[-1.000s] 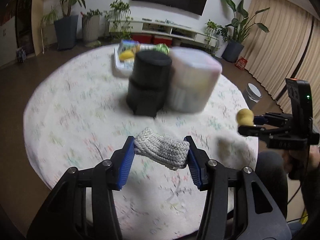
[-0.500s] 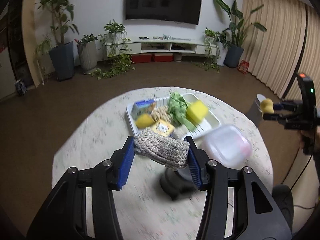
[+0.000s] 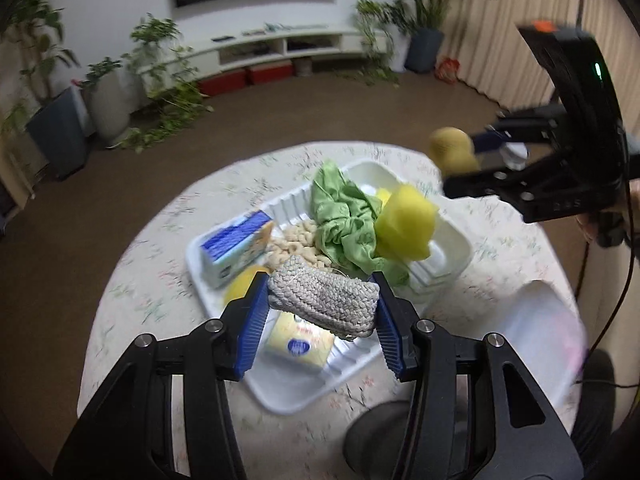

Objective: Organize soft objects
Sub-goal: 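Carry the knitted puff and gourd sponge to the white tray and open both tools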

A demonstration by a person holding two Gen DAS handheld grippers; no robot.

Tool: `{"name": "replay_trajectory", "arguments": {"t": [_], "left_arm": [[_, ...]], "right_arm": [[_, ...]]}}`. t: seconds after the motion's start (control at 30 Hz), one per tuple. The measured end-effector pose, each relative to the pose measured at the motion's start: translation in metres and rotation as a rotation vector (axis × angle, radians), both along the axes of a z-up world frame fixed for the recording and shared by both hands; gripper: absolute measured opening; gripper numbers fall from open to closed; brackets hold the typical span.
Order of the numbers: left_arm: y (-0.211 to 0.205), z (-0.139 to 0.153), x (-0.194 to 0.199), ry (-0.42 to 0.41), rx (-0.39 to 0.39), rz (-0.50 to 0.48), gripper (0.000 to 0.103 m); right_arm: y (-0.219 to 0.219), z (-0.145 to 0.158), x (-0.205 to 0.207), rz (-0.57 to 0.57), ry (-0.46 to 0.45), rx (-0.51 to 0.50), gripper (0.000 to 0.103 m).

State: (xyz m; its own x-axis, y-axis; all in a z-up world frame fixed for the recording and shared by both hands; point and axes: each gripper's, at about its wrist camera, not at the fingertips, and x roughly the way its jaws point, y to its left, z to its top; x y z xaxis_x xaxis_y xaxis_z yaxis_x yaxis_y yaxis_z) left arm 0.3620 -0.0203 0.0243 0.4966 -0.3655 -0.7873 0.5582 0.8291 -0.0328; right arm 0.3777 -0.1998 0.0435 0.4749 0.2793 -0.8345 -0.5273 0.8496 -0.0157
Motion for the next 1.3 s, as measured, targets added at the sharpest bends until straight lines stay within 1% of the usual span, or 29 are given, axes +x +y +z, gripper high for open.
{"name": "replay_trajectory", "arguments": {"t": [0.07,0.2,0.4,0.57,0.73,0.8,0.87,0.9,0.97,1.0,1.03,1.1,1.13,1.2,1.27,1.3], "left_arm": [[-0.006,-0.012,0.011,0.02,0.002,-0.024,0.047],[-0.011,-0.029,0.028,0.038,0.001,-0.041,0.048],[-0.014,-0.051,0.037,0.057,0.022,-0.06,0.048],[-0.02,-0.064,0.04,0.058,0.051,-0.084,0.05],[-0.025,-0.067,0.041,0.058,0.067,-0.083,0.052],[-0.027,-0.068,0.041,0.063,0.073,-0.079,0.056],[-0.028,-0.069,0.041,0.054,0.078,-0.072,0.069],[-0.028,-0.069,0.041,0.052,0.073,-0.073,0.07],[-0.028,-0.067,0.04,0.044,0.068,-0.076,0.081],[-0.029,-0.066,0.041,0.039,0.069,-0.077,0.086],[-0.029,-0.065,0.041,0.034,0.068,-0.075,0.088],[-0.027,-0.062,0.042,0.036,0.051,-0.065,0.093],[-0.026,-0.06,0.043,0.034,0.046,-0.058,0.094],[-0.024,-0.058,0.046,0.034,0.043,-0.047,0.095],[-0.024,-0.057,0.046,0.032,0.041,-0.043,0.103],[-0.024,-0.057,0.045,0.03,0.043,-0.042,0.103]], "right_arm": [[0.007,-0.015,0.017,-0.006,0.022,-0.007,0.051],[0.012,-0.035,0.041,-0.034,0.064,0.008,0.051],[0.0,-0.055,0.073,-0.134,0.12,0.087,0.051],[-0.001,-0.068,0.083,-0.165,0.151,0.108,0.053],[-0.001,-0.074,0.09,-0.185,0.184,0.114,0.055],[-0.002,-0.078,0.093,-0.196,0.211,0.123,0.056],[-0.001,-0.081,0.094,-0.202,0.221,0.119,0.058],[-0.001,-0.082,0.093,-0.204,0.223,0.118,0.059],[-0.003,-0.081,0.093,-0.207,0.217,0.12,0.06],[-0.004,-0.08,0.091,-0.215,0.212,0.116,0.064],[-0.006,-0.079,0.091,-0.222,0.207,0.113,0.07],[-0.009,-0.075,0.089,-0.227,0.197,0.114,0.075],[-0.011,-0.073,0.088,-0.228,0.193,0.114,0.077],[-0.012,-0.069,0.087,-0.23,0.184,0.118,0.081],[-0.013,-0.066,0.085,-0.227,0.179,0.123,0.082],[-0.013,-0.065,0.084,-0.226,0.176,0.123,0.083]]}}
